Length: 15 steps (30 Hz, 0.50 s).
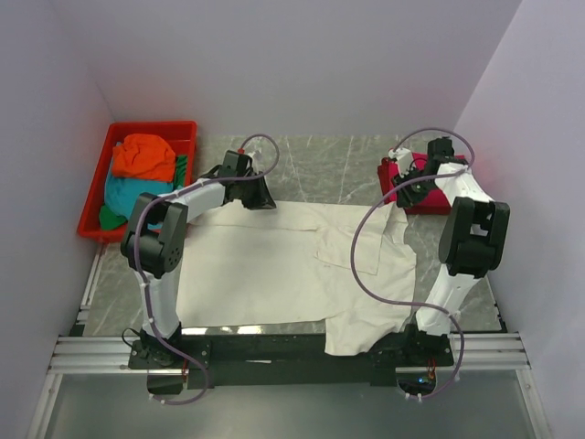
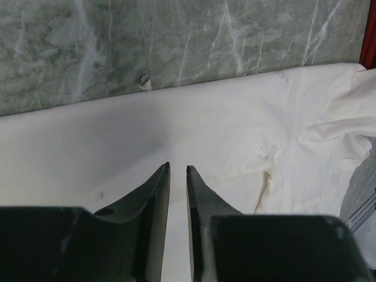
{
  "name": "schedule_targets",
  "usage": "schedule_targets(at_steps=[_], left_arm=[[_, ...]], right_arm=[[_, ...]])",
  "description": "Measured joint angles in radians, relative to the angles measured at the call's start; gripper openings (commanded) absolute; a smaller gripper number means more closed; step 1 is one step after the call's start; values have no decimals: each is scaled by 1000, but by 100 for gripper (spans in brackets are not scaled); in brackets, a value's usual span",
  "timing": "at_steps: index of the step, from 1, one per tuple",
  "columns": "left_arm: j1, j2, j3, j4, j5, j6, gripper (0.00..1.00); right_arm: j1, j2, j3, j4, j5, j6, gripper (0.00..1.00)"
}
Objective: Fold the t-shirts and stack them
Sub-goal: Fold the tshirt
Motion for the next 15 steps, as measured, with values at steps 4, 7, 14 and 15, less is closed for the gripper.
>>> schedule_targets(at_steps=[4,7,14,15], left_arm=[[0,13,0,0,0,0,23],[0,24,4,2,0,0,23],[0,40,16,0,0,2,23],[0,42,18,0,0,2,23]], right_arm=[[6,50,40,-1,2,-2,43],[14,80,60,-5,2,-3,43],[23,95,63,-12,-5,-10,35],[23,95,63,-15,-7,-10,30]])
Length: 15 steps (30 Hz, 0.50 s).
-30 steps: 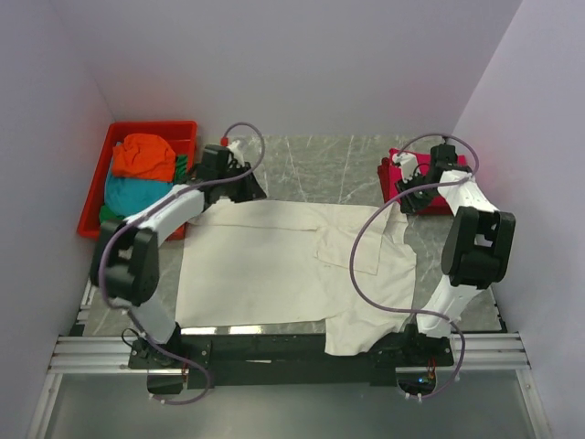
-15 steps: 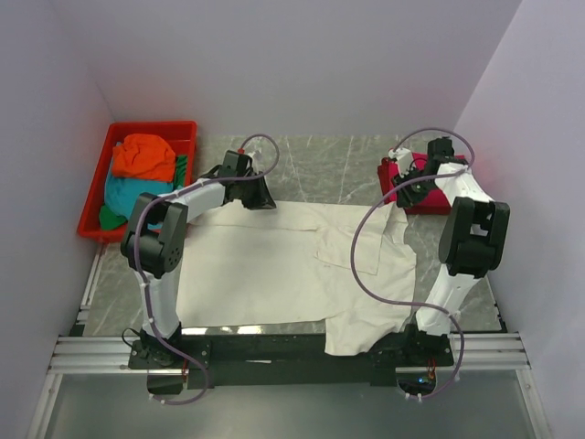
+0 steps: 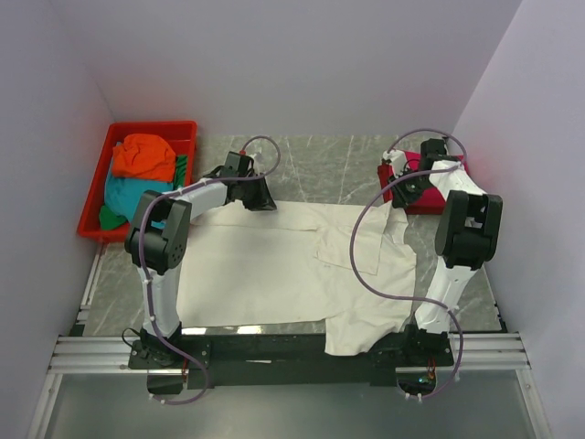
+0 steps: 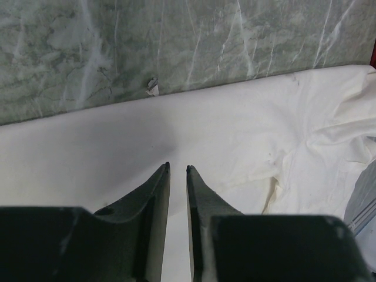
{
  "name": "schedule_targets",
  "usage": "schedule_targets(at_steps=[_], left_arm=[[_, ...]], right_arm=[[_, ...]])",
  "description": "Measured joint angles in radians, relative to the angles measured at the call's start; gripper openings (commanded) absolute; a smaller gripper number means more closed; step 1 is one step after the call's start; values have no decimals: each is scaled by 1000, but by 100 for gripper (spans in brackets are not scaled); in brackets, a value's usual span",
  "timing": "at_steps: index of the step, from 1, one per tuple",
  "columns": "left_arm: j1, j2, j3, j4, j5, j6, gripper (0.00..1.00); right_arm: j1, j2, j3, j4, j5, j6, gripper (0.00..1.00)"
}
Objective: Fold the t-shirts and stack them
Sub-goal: Fold the tshirt
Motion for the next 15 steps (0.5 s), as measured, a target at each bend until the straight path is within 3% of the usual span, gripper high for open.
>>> schedule_targets(at_steps=[6,15], left_arm=[[0,2,0,-3,0,1,23],[2,19,1,-6,-43,-2,17]], right_arm=[[0,0,0,-6,-9,-4,0],[-7,-95,-116,98,23,45,0]])
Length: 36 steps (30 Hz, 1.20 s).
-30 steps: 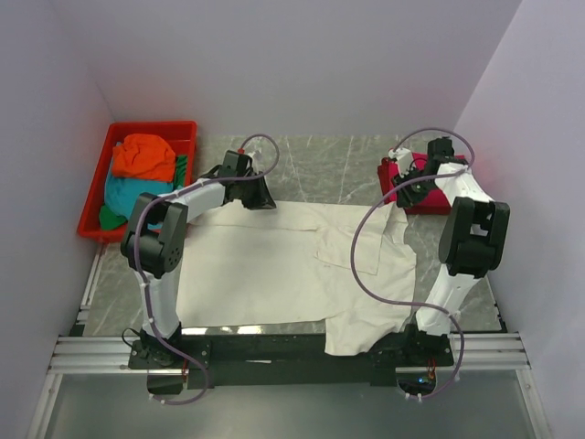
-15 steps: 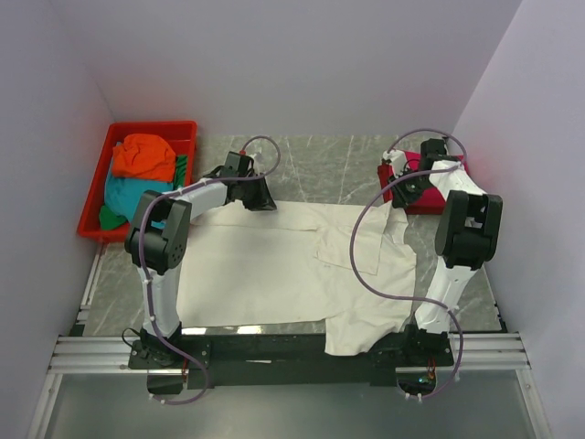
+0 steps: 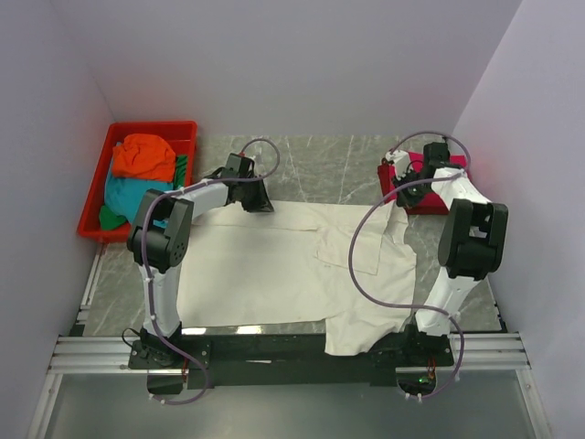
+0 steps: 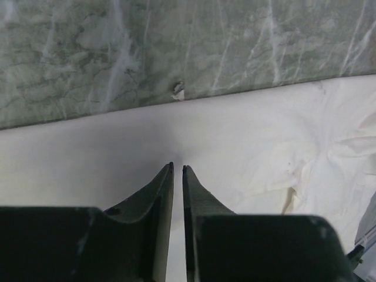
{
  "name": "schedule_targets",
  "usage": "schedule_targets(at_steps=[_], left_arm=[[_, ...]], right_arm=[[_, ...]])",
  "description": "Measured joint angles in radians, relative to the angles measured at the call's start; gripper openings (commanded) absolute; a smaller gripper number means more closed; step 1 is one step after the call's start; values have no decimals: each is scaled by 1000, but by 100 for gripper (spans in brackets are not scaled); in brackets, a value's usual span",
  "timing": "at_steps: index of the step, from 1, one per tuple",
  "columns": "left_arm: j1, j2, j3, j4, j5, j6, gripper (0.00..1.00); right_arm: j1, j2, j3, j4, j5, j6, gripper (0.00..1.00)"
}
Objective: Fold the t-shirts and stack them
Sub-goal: Fold the tshirt
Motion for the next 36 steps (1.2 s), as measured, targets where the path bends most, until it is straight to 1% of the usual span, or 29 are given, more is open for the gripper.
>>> schedule_targets(at_steps=[5,8,19,27,31,36], left_arm=[[5,22,0,0,-20,-6,15],[8,33,6,2,-26,-16,15],[8,82,68,19,-34,-55,15],[8,126,127,37,-36,-80,17],[9,127,130,48,-40,-83,19],[11,127,145,50,-39,-82,25]], right_arm=[[-10,-91,-42,80,24,49,0],[-13,-112,-42,126,34,82,0],[-16,-112,-27,165,91,142,0],[-22,-76,46,171,128,167,0],[-25,-57,85,177,148,179,0],[-28,-51,115,192,177,196,0]])
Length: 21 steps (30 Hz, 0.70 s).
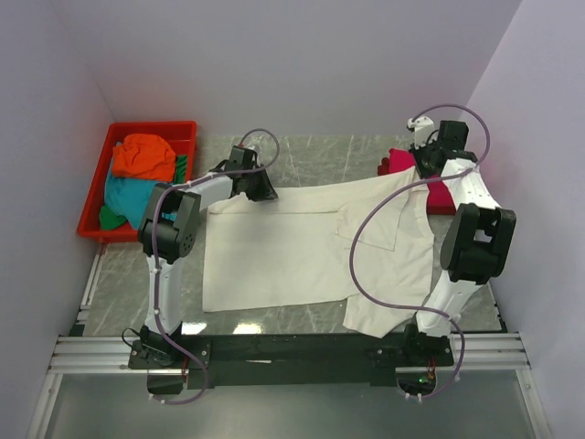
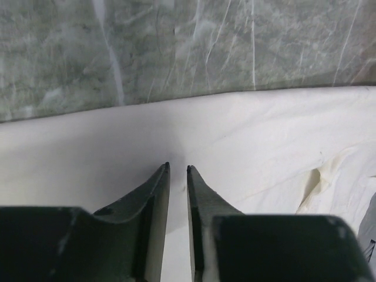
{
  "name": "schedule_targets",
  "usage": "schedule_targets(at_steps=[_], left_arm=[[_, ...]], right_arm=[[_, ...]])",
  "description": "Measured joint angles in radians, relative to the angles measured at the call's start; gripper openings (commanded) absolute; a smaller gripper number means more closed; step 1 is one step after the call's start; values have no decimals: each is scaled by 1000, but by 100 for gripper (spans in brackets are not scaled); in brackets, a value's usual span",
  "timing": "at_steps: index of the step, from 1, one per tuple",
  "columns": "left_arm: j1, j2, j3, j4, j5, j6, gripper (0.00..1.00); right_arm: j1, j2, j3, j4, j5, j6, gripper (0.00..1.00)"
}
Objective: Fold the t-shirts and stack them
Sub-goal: Fold the tshirt
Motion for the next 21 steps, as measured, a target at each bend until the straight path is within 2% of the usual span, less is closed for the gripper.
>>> schedule_targets(at_steps=[7,9,10,13,14,16,18,19,21], left_arm=[[4,-21,-4,31,-6,21,39],[6,-81,-43,43,-28,45,43],[6,-119,-63,45,-40,58,49],[7,-292,-152,83,-107,116,61],[7,-372,-195,104,-137,145,63],[7,-539,-267,122,-188,195,74],[7,-682,-313,156,-230,236,86],[7,-748,-335,164,-250,251,99],[13,-847,-373,180,-277,268,99]], right_arm=[[-1,16,34,24,40,28,0],[-1,17,39,29,59,44,0],[-1,18,41,38,71,57,0],[0,24,44,84,136,111,26],[0,27,44,108,171,134,45],[2,31,41,165,255,180,63],[6,31,31,226,325,208,64],[6,30,25,249,351,219,65],[11,30,10,285,407,247,65]])
